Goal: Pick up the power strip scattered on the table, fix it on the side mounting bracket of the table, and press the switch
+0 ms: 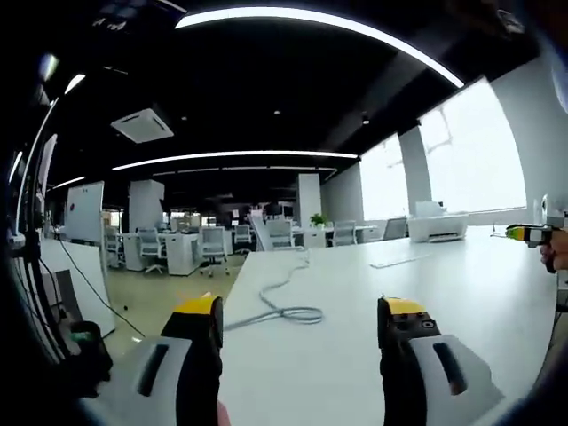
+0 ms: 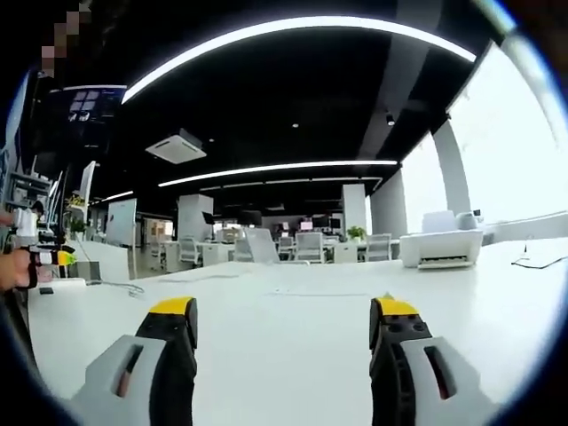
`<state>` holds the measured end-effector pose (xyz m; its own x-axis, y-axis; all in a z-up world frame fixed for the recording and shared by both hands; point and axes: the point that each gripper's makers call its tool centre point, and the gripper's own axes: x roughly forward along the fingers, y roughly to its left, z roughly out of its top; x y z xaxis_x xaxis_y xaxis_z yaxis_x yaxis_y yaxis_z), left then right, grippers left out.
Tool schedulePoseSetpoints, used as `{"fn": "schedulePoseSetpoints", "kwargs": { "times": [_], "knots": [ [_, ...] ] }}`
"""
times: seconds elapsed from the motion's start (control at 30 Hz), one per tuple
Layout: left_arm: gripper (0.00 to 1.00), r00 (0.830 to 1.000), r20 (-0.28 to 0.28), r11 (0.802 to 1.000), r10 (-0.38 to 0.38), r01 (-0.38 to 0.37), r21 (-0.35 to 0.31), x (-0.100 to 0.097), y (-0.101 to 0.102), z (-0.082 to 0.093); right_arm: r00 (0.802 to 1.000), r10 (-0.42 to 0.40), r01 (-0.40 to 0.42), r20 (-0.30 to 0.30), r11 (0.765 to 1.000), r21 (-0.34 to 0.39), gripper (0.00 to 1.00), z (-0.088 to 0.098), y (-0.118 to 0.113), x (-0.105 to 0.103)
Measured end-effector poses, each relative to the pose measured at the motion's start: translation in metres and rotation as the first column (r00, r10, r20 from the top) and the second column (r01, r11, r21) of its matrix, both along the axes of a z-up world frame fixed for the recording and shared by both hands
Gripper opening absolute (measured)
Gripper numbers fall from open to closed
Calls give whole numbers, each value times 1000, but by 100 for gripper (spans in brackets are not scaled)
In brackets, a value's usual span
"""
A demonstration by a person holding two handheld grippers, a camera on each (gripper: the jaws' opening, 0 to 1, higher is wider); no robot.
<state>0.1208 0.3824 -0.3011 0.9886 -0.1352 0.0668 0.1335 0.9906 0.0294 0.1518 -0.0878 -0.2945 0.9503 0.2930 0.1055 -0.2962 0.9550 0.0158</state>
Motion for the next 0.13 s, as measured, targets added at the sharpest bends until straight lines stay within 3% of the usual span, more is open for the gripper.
{"fn": "schedulePoseSetpoints", "kwargs": {
  "times": [0.13],
  "knots": [
    [75,1000,-1,1000,-2,2,-8,-1,-1,1,1000,0,0,-3,1000,2,75,-1,-1,1]
  ]
}}
